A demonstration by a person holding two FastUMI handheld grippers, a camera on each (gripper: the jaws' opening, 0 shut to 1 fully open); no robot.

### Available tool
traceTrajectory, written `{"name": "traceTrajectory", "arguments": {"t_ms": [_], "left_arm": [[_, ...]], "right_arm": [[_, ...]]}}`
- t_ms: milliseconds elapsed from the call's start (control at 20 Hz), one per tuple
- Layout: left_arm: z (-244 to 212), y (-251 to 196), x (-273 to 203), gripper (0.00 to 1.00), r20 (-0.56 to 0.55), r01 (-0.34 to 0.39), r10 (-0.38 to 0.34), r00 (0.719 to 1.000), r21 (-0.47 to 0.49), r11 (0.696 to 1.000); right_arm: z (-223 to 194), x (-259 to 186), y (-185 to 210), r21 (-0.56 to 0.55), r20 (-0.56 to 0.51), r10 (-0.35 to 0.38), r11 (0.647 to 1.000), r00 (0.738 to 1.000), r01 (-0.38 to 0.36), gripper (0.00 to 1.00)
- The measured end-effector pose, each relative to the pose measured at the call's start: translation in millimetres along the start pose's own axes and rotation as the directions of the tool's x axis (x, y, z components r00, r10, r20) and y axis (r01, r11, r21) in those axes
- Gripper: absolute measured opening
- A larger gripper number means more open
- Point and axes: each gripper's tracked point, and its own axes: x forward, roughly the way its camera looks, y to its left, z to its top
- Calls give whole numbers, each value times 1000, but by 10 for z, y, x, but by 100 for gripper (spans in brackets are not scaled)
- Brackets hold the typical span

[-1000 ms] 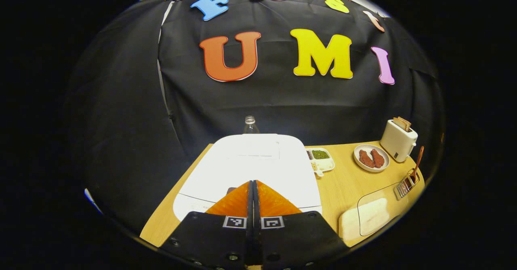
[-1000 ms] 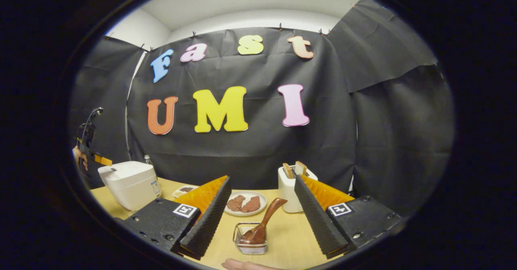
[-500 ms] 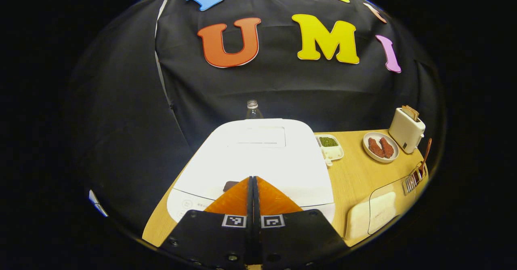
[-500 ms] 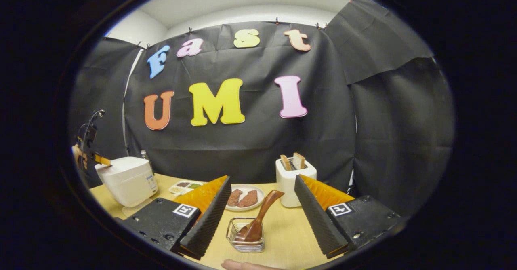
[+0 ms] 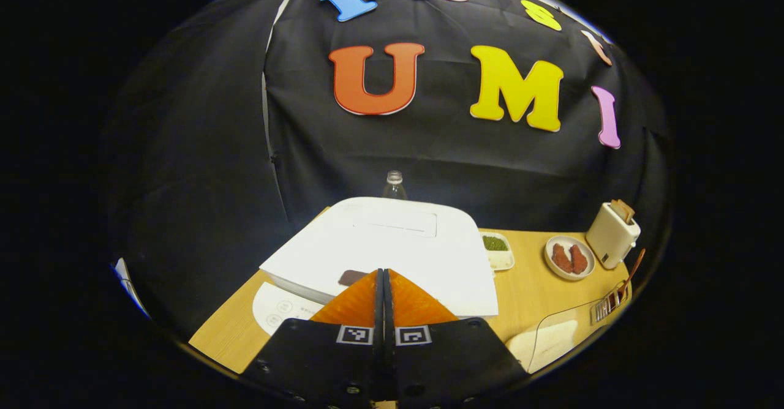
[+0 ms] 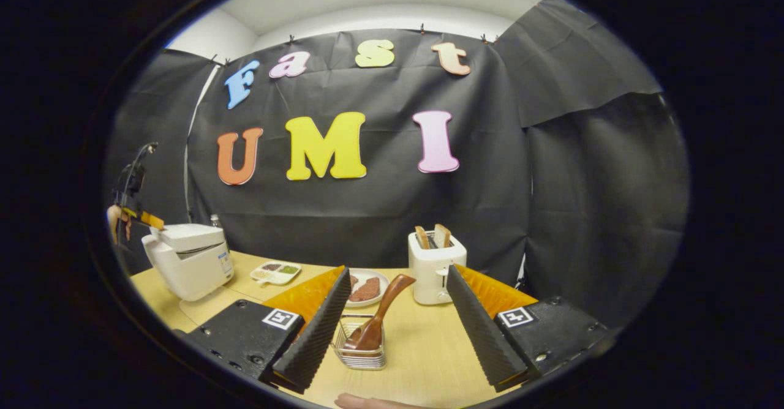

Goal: Close the left gripper, press the button to open the rice cooker; take a wooden spoon from the chopstick holder with the right hand, scoop a spoonful of rice and pour it into the rice cooker, then put the wooden spoon back into the chopstick holder.

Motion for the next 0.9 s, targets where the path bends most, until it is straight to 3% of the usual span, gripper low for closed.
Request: {"name": "traceTrajectory", "arguments": {"t_ms": [100, 200, 250, 300, 450, 900], "left_arm": [[181, -50, -229, 2, 62, 25, -25, 998, -3, 1000], [247, -65, -479, 55, 77, 24, -25, 997, 16, 1000], [262, -86, -582, 75, 92, 20, -24, 995, 34, 999], [255, -113, -685, 76, 108, 14, -20, 994, 55, 998], [171, -150, -930, 97, 135, -11, -4, 991, 108, 994], [-171, -609, -1624, 97, 187, 119, -145, 972, 144, 982]], "right_arm": [[-18, -48, -28, -1, -7, -6, 1000, 1000, 6, 100], [-19, -102, -43, -7, -9, -13, 1000, 1000, 12, 96], [-14, -131, -37, -7, -10, -14, 1000, 1000, 14, 96], [-23, -152, -28, -7, -13, -12, 1000, 1000, 12, 100], [-68, -183, 28, -8, -32, -1, 1000, 999, 1, 100], [-333, 129, 88, 1, -99, 0, 1000, 995, 0, 100]]}}
